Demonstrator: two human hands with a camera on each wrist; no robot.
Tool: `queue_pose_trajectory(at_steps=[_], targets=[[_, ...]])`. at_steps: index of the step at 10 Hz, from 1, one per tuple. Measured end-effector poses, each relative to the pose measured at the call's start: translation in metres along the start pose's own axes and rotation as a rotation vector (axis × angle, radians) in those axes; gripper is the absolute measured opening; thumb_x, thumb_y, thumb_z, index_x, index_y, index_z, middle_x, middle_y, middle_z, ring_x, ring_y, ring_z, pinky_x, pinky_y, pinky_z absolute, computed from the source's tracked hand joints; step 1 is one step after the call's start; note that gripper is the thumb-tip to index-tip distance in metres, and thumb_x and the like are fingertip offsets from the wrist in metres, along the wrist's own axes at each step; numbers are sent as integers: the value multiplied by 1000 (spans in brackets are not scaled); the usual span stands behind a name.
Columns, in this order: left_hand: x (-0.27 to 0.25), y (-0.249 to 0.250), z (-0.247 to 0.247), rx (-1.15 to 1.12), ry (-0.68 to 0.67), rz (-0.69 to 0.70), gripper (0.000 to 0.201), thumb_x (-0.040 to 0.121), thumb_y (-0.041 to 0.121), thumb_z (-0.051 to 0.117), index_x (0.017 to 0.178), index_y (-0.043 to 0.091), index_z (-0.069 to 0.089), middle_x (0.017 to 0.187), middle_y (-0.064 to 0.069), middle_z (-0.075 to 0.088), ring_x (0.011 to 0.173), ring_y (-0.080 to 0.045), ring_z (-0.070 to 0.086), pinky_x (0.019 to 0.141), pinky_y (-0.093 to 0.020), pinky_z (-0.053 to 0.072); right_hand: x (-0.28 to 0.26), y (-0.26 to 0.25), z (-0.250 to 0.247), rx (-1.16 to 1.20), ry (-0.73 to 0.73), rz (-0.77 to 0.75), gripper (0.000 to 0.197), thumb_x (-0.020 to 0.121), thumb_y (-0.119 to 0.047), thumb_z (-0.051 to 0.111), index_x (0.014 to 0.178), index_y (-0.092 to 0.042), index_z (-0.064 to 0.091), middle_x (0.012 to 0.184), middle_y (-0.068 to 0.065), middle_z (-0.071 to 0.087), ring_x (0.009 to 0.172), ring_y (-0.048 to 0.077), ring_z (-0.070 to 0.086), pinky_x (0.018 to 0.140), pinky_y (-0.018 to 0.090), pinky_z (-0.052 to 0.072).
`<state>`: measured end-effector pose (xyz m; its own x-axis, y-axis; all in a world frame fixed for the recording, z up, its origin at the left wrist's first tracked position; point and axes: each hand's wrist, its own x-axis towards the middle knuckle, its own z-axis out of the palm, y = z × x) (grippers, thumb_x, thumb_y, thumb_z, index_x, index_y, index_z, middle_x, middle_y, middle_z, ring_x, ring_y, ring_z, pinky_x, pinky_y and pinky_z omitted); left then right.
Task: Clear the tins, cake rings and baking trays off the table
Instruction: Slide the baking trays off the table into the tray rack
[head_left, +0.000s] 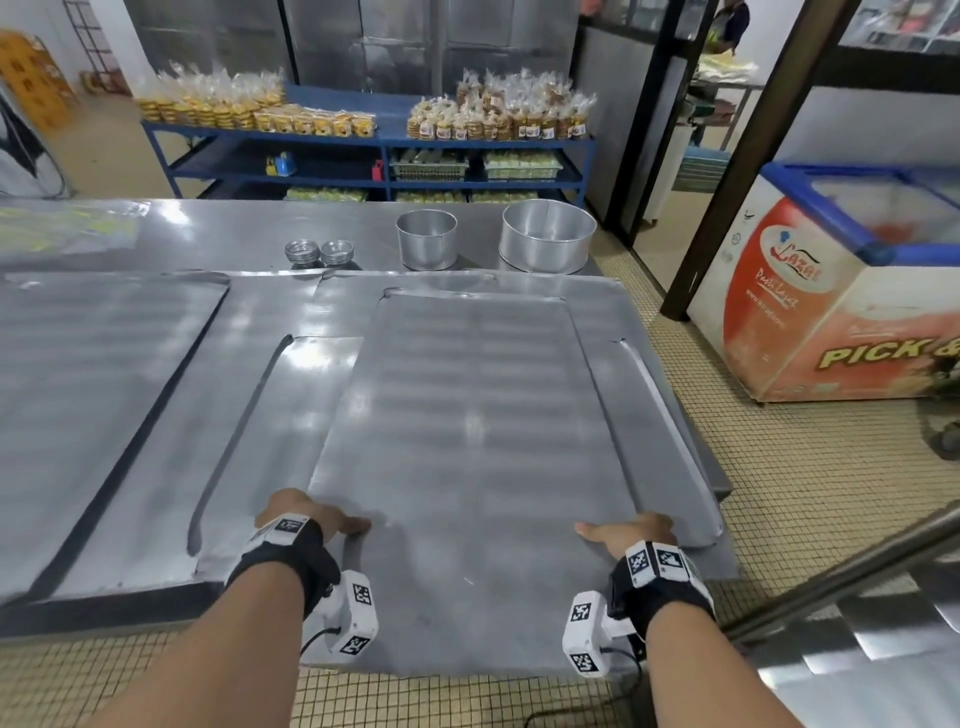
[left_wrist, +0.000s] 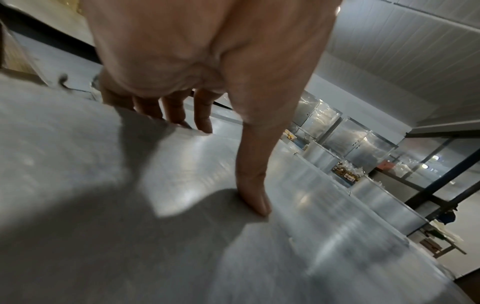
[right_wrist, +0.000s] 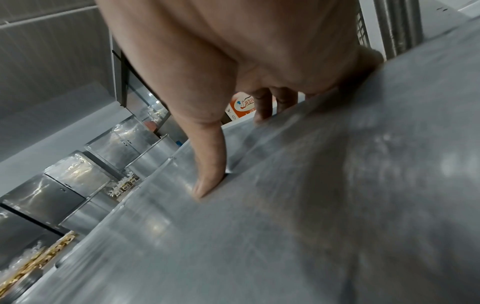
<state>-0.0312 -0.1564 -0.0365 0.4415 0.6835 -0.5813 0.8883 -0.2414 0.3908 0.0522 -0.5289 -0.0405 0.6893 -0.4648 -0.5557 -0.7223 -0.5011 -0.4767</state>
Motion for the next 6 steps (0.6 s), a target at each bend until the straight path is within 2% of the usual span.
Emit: queue_pose_trajectory(at_steps=[1, 2, 3, 4, 5, 6], targets=[[-1, -19, -17, 23, 9, 14, 93, 46, 44, 100, 117, 1, 58, 110, -19, 68, 96, -38, 67, 90, -46, 57, -21, 0, 8, 6, 1, -31, 122, 53, -35, 98, 145, 5, 28, 148, 22, 42, 132, 40, 48, 107, 47, 44], [0, -42, -36, 30, 6, 31, 97, 45, 46, 100, 121, 0, 60, 116, -20, 68, 99, -38, 67, 92, -48, 57, -47, 2, 18, 2, 9, -42, 119, 49, -37, 99, 141, 5, 35, 145, 22, 47, 130, 39, 50, 106, 46, 45], [-3, -68, -54, 59, 21, 30, 101, 52, 46, 98, 130, -1, 54, 129, -18, 63, 113, -36, 64, 96, -43, 54, -70, 12, 33, 12, -16, -37, 116, 49, -37, 99, 139, 5, 39, 141, 20, 52, 126, 36, 55, 102, 40, 48], [-6, -94, -66, 64, 23, 16, 106, 45, 48, 99, 129, 1, 53, 125, -15, 65, 111, -36, 65, 96, -43, 55, -91, 23, 52, -5, -15, -5, 127, 27, -48, 99, 133, -1, 47, 133, 19, 59, 117, 36, 61, 98, 45, 52], [-6, -122, -76, 79, -4, 0, 96, 41, 51, 99, 115, 3, 60, 112, -13, 69, 101, -34, 67, 93, -43, 57, -64, 49, 84, 26, 0, 13, 143, 3, -56, 94, 129, -4, 51, 125, 18, 63, 110, 35, 65, 93, 45, 54], [-9, -147, -82, 77, -2, -3, 97, 41, 52, 98, 117, 3, 62, 116, -14, 68, 107, -36, 64, 96, -44, 55, -112, 56, 87, -15, 21, 42, 152, -5, -57, 91, 129, -1, 48, 120, 18, 63, 108, 34, 65, 90, 44, 56]])
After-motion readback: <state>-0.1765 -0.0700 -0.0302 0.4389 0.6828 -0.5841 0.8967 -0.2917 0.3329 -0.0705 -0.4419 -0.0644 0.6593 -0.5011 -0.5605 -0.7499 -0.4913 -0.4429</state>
